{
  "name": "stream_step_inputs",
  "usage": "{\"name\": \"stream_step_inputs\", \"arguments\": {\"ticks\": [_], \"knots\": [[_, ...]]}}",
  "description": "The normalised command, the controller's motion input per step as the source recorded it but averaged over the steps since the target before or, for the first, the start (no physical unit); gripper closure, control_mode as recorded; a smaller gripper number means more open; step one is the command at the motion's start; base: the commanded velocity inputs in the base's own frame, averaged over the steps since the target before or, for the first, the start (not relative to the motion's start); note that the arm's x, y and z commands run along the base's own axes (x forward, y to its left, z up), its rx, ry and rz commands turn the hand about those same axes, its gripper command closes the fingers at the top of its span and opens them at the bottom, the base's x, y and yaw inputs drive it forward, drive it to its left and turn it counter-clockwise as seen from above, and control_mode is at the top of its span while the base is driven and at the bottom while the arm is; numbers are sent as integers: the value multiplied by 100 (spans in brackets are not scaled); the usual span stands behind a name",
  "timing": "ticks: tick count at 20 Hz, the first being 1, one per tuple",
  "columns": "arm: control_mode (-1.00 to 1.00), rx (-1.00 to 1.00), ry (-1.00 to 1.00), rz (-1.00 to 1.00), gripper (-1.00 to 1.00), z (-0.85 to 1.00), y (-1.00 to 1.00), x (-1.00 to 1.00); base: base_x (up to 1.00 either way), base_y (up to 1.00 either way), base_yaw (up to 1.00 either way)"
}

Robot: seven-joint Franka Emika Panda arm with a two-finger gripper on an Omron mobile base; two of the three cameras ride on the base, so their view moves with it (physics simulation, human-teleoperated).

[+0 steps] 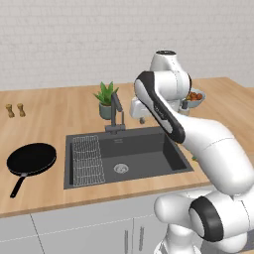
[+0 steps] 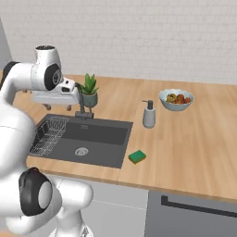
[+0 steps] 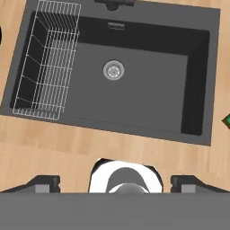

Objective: Pick the pan and sponge and place them into the sink. Then turn on the water.

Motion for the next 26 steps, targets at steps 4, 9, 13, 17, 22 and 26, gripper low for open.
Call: {"name": "stream_step_inputs", "arguments": {"ticks": [4,9,13,17,22,26], "knots": [[-100,-10,4,-8,-100,-18,100,0,0,0,0],[-100,-13,5,-17,-100,-36,100,0,0,0,0],[-100,-1,1,-8,-100,-41,91,13,0,0,0],[-100,0,0,0,-100,-46,77,31,0,0,0],[-100,0,0,0,-100,-48,54,51,0,0,0],[-100,2,0,0,-100,-40,36,53,0,0,0]]}}
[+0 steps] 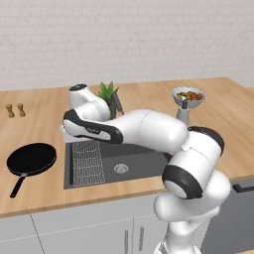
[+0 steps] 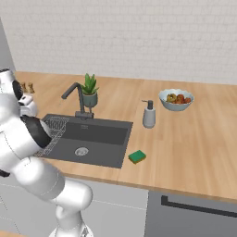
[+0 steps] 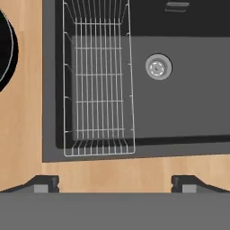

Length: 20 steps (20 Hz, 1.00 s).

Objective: Pick the pan and sponge and place them into the sink. Then turn on the water.

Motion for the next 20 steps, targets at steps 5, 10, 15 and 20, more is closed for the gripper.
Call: {"name": "stream_step_inputs", "arguments": {"ticks": [5,10,15,20], "knots": [[-100,4,0,3,-100,-32,27,53,0,0,0],[-100,1,0,1,-100,-21,29,24,0,0,0],[-100,0,-2,0,-100,-11,18,4,0,0,0],[-100,2,-1,0,-100,-15,40,0,0,0,0]]}}
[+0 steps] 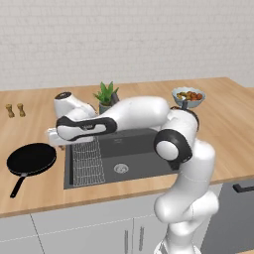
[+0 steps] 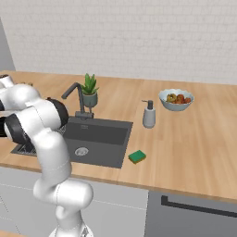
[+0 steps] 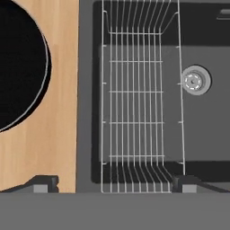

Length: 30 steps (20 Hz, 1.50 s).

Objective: Pick the pan and sponge and place them into the sink. Then turn on the water.

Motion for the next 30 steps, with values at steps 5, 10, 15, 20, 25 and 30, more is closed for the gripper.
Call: {"name": "stream_step_inputs", "arguments": {"ticks": [5,10,15,20,25,30], "knots": [[-100,8,0,1,-100,-11,60,0,0,0,0],[-100,5,0,0,-100,0,47,0,0,0,0],[-100,0,0,0,-100,-7,31,-1,0,0,0],[-100,0,0,0,-100,-15,31,-5,0,0,0],[-100,1,2,0,-100,-3,34,-14,0,0,0],[-100,0,3,0,-100,-4,37,-14,0,0,0]]}}
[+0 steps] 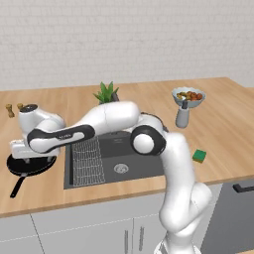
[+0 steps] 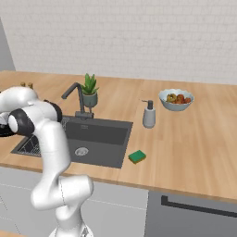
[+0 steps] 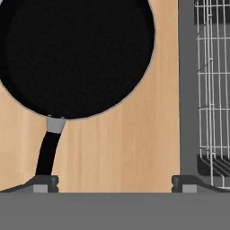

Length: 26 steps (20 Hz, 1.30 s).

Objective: Pick the pan and sponge and place them into the sink. Then turn on the water.

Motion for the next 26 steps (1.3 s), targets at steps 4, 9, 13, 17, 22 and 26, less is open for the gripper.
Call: {"name": "stream_step_inputs", "arguments": {"ticks": [4,9,13,17,22,26], "knots": [[-100,0,0,0,-100,-16,31,-13,0,0,0],[-100,0,0,0,-100,-22,26,-11,0,0,0],[-100,0,0,0,-100,-17,20,-7,0,0,0],[-100,0,0,0,-100,-22,15,0,0,0,0],[-100,0,0,0,-100,-25,19,0,0,0,0],[-100,0,0,0,-100,-28,16,0,0,0,0]]}}
